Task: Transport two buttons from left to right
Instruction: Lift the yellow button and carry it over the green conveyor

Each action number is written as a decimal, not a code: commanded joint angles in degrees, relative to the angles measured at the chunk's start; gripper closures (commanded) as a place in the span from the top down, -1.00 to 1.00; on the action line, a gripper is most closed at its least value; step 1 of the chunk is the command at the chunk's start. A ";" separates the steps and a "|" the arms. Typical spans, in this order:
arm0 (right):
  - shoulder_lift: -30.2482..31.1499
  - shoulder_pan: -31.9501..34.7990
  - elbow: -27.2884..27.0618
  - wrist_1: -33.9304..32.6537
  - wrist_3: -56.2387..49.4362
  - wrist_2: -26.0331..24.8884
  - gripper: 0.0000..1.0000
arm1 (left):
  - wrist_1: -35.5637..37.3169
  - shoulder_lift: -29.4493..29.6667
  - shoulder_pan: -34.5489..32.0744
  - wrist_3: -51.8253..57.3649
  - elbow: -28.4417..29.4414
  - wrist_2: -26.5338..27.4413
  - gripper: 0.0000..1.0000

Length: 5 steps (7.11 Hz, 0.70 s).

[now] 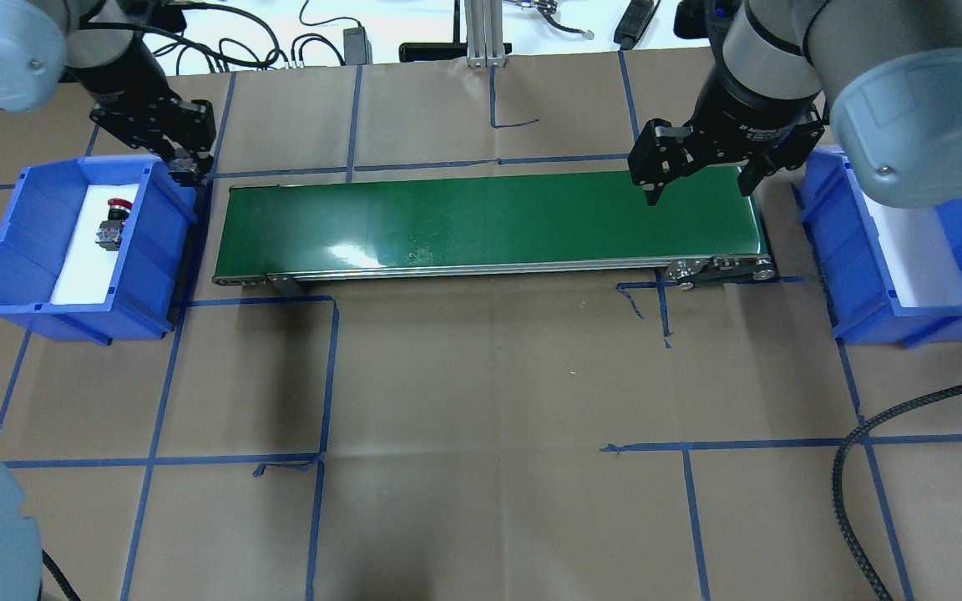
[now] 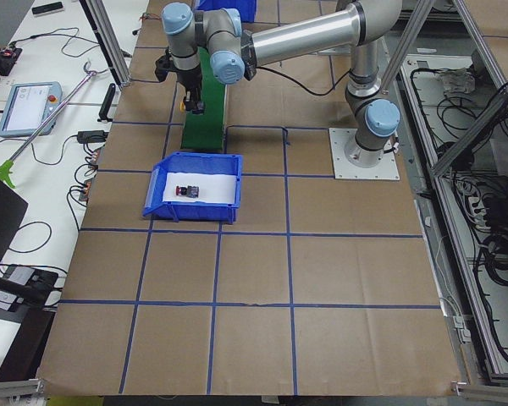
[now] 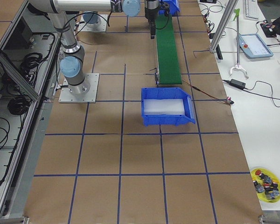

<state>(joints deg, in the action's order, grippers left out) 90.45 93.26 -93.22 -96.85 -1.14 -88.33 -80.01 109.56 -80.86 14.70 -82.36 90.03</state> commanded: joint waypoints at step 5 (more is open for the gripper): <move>-0.01 -0.01 0.05 0.00 0.00 0.00 1.00 | 21.48 3.21 -3.42 -7.82 -15.55 0.14 -0.78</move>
<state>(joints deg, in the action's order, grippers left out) 90.44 93.25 -93.17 -96.87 -1.14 -88.32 -59.46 112.69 -83.85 9.17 -97.00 90.36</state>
